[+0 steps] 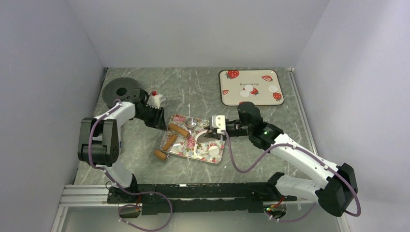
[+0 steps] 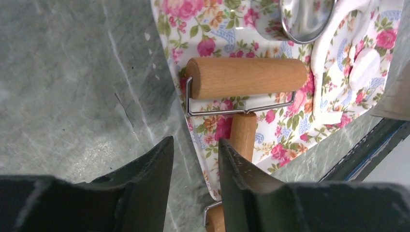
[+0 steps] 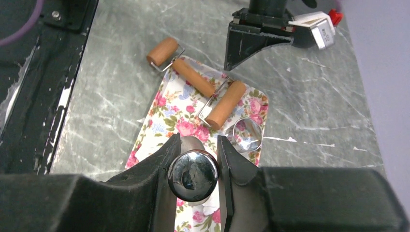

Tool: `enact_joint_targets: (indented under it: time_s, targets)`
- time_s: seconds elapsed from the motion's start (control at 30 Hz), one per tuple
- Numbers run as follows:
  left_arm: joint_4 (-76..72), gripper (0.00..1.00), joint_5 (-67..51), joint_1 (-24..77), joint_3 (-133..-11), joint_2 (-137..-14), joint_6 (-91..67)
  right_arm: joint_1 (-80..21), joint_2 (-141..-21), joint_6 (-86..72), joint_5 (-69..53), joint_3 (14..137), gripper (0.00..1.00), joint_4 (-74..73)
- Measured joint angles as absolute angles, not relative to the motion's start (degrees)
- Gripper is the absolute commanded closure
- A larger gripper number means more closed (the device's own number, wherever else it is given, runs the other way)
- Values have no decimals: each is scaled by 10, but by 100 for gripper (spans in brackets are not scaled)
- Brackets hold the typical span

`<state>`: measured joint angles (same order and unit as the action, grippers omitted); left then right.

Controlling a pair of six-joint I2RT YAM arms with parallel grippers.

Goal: Roll out the dumpling wrappers from the dough
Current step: Remove the dumpling wrapper from the work surface.

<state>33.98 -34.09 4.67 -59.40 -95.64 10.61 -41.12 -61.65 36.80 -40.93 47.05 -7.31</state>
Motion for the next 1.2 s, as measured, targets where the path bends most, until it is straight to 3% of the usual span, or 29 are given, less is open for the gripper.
enact_joint_targets:
  time_s: [0.1,0.57,0.83,1.0,1.2]
  targets:
    - [329,63,-341,37,-580,-956,91,-411,-622,394,-416,470,100,-91]
    - [288,52,-359,2,-537,-955,48,-407,-626,427,-407,469,100,-102]
    - [276,58,-356,41,-544,-973,36,-401,-632,429,-396,469,100,-103]
    - [277,70,-354,51,-553,-998,26,-402,-629,429,-389,469,100,-102]
    - [284,68,-336,65,-563,-1005,23,-400,-618,429,-387,466,100,-98]
